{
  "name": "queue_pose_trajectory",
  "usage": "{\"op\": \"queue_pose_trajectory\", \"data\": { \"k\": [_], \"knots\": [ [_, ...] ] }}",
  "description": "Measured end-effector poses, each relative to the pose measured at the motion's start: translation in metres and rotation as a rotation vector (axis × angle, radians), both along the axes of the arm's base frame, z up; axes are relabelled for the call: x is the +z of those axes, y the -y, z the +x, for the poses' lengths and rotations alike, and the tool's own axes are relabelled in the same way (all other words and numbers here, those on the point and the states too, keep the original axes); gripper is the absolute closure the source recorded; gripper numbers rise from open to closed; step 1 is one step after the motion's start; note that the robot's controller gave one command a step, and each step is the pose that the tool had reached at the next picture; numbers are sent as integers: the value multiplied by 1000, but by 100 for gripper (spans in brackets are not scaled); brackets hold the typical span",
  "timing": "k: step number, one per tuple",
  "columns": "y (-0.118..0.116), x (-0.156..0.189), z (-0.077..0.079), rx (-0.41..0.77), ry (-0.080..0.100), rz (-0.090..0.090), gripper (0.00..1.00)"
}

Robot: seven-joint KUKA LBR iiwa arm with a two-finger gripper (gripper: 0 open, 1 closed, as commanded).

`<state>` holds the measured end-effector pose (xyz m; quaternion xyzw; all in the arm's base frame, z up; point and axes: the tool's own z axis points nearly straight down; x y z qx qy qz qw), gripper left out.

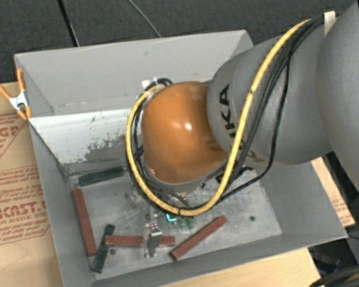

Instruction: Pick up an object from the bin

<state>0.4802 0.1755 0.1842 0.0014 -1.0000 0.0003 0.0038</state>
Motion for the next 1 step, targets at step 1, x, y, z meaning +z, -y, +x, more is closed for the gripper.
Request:
{"op": "queue_pose_trajectory", "data": {
  "k": [1],
  "knots": [
    [0,3,1,-1,5,1,0]
  ]
}}
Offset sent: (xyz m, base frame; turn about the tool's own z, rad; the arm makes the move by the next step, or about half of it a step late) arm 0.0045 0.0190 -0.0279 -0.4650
